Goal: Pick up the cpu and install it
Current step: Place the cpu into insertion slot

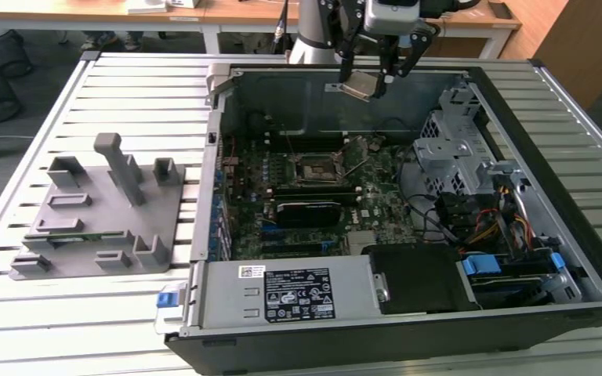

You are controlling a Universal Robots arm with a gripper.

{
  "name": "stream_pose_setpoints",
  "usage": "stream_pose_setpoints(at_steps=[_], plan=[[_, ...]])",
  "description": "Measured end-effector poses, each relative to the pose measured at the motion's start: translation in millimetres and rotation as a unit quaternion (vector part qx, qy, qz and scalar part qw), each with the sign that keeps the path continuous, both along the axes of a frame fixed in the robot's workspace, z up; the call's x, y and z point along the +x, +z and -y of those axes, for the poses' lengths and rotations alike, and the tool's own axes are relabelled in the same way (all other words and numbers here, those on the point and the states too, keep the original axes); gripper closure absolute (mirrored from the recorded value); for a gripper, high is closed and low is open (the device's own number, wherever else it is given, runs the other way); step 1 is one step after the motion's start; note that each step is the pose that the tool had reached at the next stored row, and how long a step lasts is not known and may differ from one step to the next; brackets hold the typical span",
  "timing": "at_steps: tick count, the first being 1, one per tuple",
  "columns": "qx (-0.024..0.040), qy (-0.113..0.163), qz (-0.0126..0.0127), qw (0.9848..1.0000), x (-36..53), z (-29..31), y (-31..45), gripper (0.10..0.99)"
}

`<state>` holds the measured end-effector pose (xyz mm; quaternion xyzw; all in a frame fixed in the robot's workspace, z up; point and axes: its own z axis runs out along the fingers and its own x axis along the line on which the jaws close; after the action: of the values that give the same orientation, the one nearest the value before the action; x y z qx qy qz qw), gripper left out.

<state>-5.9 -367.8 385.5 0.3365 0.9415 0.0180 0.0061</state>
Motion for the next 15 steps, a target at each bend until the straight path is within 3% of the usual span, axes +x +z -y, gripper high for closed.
stream_pose_setpoints(at_steps=[15], plan=[[0.0000,-0.027,0.0000,0.9996,0.0,0.0,-0.3,0.545]])
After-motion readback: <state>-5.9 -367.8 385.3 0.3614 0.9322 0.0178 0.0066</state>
